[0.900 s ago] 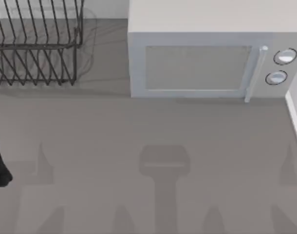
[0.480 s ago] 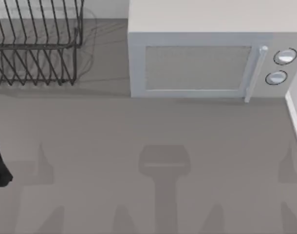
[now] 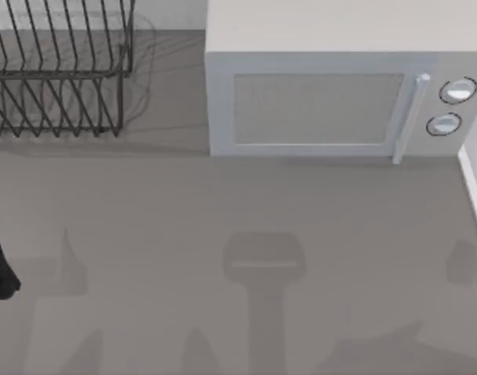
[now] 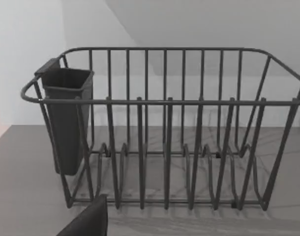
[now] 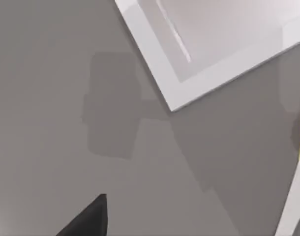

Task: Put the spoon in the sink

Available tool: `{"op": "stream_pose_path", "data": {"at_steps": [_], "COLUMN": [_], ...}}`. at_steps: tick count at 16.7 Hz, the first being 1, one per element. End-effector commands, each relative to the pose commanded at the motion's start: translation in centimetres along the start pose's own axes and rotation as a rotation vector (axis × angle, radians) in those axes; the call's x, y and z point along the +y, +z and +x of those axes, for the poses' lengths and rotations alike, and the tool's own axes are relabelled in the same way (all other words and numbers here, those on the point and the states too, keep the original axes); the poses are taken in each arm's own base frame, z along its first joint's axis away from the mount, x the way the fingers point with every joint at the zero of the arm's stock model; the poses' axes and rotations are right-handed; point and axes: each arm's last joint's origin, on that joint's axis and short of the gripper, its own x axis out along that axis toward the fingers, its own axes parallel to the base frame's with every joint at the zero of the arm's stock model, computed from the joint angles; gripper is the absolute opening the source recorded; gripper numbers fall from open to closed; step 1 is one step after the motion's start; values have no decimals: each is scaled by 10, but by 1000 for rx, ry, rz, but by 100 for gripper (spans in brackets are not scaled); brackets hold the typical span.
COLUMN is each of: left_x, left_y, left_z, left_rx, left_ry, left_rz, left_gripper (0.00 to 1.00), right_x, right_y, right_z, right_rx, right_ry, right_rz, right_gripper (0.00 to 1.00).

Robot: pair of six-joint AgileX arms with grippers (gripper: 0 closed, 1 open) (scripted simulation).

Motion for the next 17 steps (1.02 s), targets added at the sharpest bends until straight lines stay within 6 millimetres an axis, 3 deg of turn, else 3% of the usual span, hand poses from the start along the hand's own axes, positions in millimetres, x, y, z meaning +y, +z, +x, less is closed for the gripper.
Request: {"op": "stream_pose_path", "data": {"at_steps": [7,17], "left_x": [0,0], "left_y": [0,0], "left_z": [0,0], "left_rx": [0,0], "left_ry": [0,0], "left_rz": [0,0], "left_gripper": [100,100], "right_x": [21,23], "right_y": [31,34], "right_z": [17,29], "right_rx": [368,408], "right_ry": [-315,-367], "right_rz": [278,319], "right_gripper": [100,100]}}
